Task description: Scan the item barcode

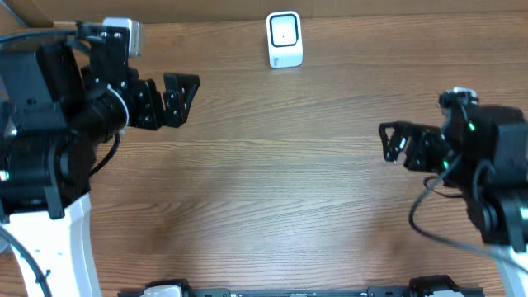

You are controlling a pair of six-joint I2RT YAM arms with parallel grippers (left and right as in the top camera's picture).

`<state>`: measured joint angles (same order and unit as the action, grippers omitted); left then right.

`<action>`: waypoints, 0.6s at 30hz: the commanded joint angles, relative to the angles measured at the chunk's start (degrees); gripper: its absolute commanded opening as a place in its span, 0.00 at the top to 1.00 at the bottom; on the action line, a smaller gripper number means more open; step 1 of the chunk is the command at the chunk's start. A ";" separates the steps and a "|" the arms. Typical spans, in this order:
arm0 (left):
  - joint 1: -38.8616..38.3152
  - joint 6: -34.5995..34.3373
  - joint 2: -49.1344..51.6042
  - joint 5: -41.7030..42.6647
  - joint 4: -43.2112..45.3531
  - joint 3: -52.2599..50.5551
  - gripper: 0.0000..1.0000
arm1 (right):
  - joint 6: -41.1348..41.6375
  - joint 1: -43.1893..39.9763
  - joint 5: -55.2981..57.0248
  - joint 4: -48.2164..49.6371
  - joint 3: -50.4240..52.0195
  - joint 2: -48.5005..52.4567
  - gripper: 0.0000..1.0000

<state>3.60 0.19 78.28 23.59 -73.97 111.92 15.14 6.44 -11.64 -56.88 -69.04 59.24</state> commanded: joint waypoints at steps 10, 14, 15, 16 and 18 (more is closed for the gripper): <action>-0.20 -1.03 3.89 0.98 -1.88 1.03 0.00 | 2.60 0.31 -6.93 -0.07 -1.18 13.16 0.00; -0.04 -2.99 4.35 -1.49 -1.36 1.09 0.01 | 2.40 0.31 -6.88 0.22 -1.18 13.53 0.00; 0.39 -3.02 4.35 -3.23 -0.52 1.16 0.00 | 2.40 0.31 -6.91 0.42 -1.18 13.53 0.00; 1.33 -3.45 4.35 -5.90 0.68 1.42 0.00 | 2.38 0.31 -6.91 0.48 -1.18 13.53 0.00; 4.87 -7.06 4.52 -10.29 2.71 2.64 0.01 | 1.53 0.31 -6.91 0.50 -1.18 13.53 0.00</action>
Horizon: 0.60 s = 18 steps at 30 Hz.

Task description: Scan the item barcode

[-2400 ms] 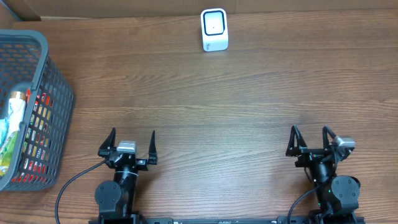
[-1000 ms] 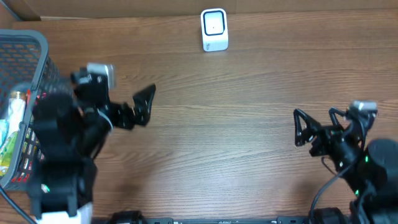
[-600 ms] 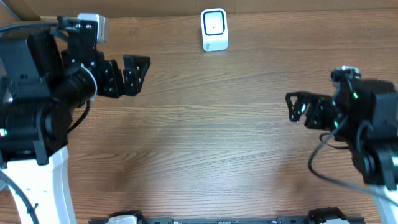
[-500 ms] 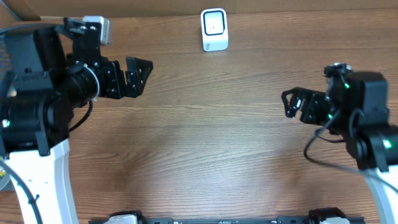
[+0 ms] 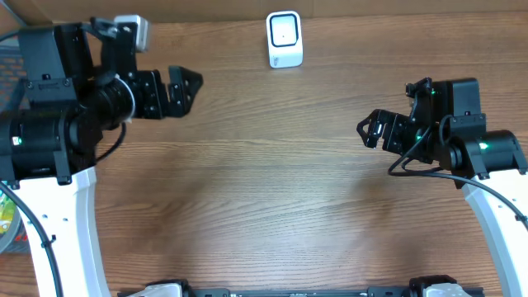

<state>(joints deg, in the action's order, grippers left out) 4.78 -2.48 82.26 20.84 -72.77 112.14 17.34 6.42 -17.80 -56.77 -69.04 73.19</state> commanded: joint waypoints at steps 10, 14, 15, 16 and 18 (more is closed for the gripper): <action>35.26 -24.72 8.39 -7.67 1.77 7.37 0.04 | -2.54 0.33 -0.70 0.46 -1.18 -0.42 0.00; 41.00 -25.79 13.29 -10.14 0.11 7.37 0.11 | -2.64 0.33 -0.28 0.22 -1.16 -0.42 0.00; 41.55 -25.73 14.29 -11.82 -0.28 7.37 0.12 | -2.62 0.33 -0.28 0.24 -1.16 -0.42 0.00; 41.83 -25.18 15.26 -13.51 -0.57 7.37 0.14 | -2.62 0.33 -0.28 0.26 -1.16 -0.42 0.00; 41.81 -22.77 17.00 -15.89 -0.81 7.30 0.20 | -2.64 0.33 -0.28 0.26 -1.16 -0.42 0.00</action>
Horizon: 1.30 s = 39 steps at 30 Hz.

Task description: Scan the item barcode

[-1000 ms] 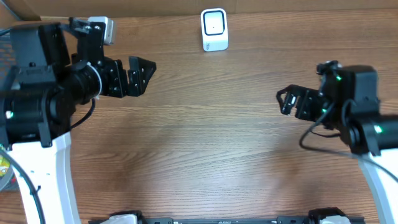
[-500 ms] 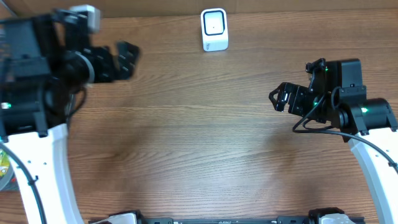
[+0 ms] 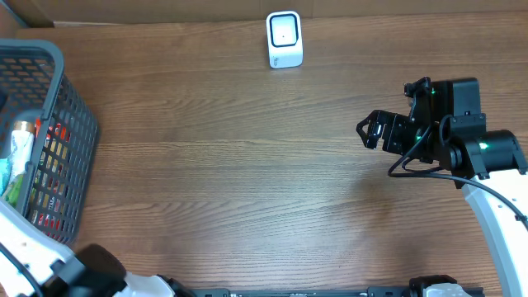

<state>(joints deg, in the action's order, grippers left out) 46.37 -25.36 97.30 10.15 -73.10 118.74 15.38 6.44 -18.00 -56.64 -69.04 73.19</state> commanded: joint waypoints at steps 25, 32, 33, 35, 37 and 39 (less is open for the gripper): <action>-3.04 19.21 27.10 -16.79 -3.39 0.50 0.04 | -6.32 0.31 -0.09 -2.03 -1.07 -0.42 0.00; -3.50 22.32 31.87 -17.16 -0.42 0.50 0.03 | -6.27 0.31 -0.09 -2.19 -1.07 -0.42 0.00; -3.56 22.73 32.54 -17.14 -0.31 0.50 0.03 | -6.27 0.31 -0.09 -2.23 -1.07 -0.42 0.00; -3.74 23.37 35.04 -17.20 -0.31 0.50 0.04 | -6.27 0.31 -0.09 -2.25 -1.07 -0.42 0.00; -3.74 24.26 37.09 -17.27 -0.28 0.50 0.04 | -6.25 0.31 -0.09 -2.27 -1.07 -0.42 0.00; -3.74 24.57 38.80 -18.10 -0.13 0.50 0.10 | -6.25 0.31 -0.11 -2.29 -1.07 -0.42 0.00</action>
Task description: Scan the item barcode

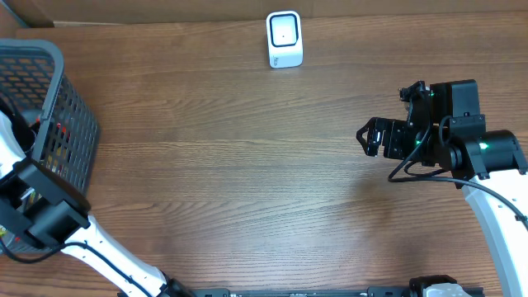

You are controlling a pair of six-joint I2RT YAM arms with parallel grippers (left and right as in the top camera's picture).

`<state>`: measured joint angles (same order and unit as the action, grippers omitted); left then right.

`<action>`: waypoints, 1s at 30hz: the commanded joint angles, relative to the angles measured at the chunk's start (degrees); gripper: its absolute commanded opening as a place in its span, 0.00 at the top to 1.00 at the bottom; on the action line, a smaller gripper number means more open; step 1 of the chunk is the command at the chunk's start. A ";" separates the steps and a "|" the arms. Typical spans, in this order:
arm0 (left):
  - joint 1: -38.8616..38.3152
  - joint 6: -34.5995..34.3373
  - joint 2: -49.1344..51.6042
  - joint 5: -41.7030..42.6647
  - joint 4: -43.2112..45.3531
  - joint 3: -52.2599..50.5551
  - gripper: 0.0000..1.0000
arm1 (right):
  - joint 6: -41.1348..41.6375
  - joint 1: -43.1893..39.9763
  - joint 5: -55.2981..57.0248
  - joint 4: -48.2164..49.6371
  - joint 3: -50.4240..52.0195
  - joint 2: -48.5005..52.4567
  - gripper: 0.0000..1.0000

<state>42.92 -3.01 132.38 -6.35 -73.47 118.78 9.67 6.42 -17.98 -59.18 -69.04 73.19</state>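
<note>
The white barcode scanner (pixel 285 39) stands upright at the far middle of the table. At the left edge a grey mesh basket (pixel 70 107) holds the items; only red packaging (pixel 51 142) shows through its wall. My left arm (pixel 37 210) bends over the basket's near side, and its gripper is out of sight past the frame's left edge. My right gripper (pixel 365 138) hovers over the table's right half. It points left, open and empty, well apart from scanner and basket.
Brown wooden table (pixel 247 190) fills the view. The left arm's white link (pixel 107 252) slants across the near left corner. The right arm's body (pixel 474 153) and white link (pixel 495 223) occupy the right edge.
My left arm has come back into view, now bent over the basket's near side and covering the items seen inside it. The right gripper has barely shifted.
At first both grippers hung open over the table, the left one at the far left hiding the basket. Then the right gripper turned and settled at mid right. The left arm dropped to the near left corner, baring the basket, and now leans over it.
</note>
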 commanded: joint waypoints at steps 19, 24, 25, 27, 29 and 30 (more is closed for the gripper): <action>-0.57 0.00 6.56 0.26 -6.14 10.82 0.96 | -0.52 0.33 -0.13 -0.17 -1.07 -0.42 0.00; -0.63 -0.04 6.36 3.41 -13.05 24.98 0.96 | -0.55 0.33 -0.13 0.20 -1.07 -0.42 0.00; -0.63 -0.28 6.29 3.52 -14.34 28.13 0.96 | -0.52 0.33 -0.13 0.31 -1.07 -0.42 0.00; -0.63 -0.63 6.10 4.35 -16.46 34.14 0.96 | -0.52 0.33 -0.13 0.55 -1.07 -0.42 0.00; -0.63 -0.63 5.70 6.69 -17.40 39.04 0.96 | -0.52 0.33 -0.13 0.81 -1.07 -0.42 0.00; -0.63 -0.63 5.40 7.96 -17.64 41.24 0.96 | -0.52 0.33 -0.13 0.94 -1.07 -0.42 0.00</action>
<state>42.52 -0.58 140.27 -4.32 -89.95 151.98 9.37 6.44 -17.98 -58.78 -69.04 73.19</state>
